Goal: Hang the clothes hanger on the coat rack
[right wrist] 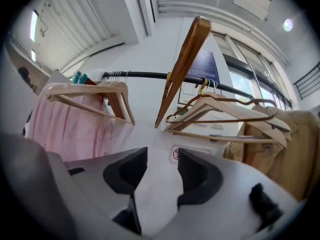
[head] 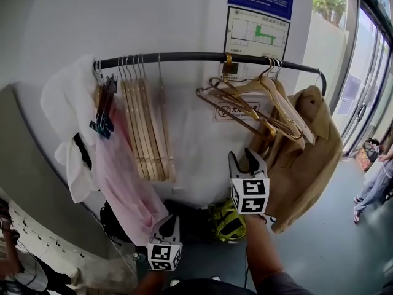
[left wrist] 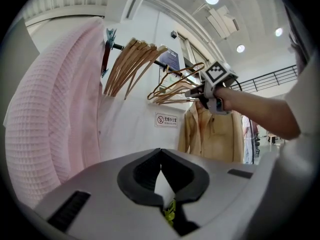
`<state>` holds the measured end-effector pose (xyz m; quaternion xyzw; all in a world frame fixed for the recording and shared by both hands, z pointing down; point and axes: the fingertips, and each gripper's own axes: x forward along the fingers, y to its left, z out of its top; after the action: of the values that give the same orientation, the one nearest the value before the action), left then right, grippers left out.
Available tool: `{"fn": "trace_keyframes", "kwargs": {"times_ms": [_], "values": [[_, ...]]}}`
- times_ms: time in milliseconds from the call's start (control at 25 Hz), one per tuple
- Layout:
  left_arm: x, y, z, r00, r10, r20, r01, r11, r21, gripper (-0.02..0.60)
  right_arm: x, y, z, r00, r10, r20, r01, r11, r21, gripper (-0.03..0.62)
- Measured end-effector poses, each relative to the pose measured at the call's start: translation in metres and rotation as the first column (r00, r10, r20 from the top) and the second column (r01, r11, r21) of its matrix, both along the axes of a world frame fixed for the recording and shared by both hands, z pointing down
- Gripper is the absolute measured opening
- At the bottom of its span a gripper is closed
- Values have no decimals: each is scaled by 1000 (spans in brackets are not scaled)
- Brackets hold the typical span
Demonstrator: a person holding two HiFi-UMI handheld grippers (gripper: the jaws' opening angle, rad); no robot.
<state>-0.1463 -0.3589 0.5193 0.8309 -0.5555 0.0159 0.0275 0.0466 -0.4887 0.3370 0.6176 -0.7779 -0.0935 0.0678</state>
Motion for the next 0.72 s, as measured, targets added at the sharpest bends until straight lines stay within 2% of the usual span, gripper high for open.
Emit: {"fn": "trace_keyframes", "kwargs": {"times_ms": [240, 400, 520, 720], "values": [[1, -8, -19, 1000, 1, -7, -1, 1000, 25, 9, -17, 70, 71, 995, -92, 46, 95, 993, -70, 171], [9, -11, -33, 1000, 19, -4, -19, 999, 44, 9, -21, 108, 109, 985, -138, 105, 150, 982, -118, 19], [16, -12, -38, 1000, 25, -2, -25, 998, 52, 9, -23, 122, 130, 980, -148, 131, 167, 974, -150, 14], [26, -7, -31, 1000, 26, 0, -26, 999, 36, 9, -18, 132, 142, 987, -129, 95, 142, 979, -148, 12]]}}
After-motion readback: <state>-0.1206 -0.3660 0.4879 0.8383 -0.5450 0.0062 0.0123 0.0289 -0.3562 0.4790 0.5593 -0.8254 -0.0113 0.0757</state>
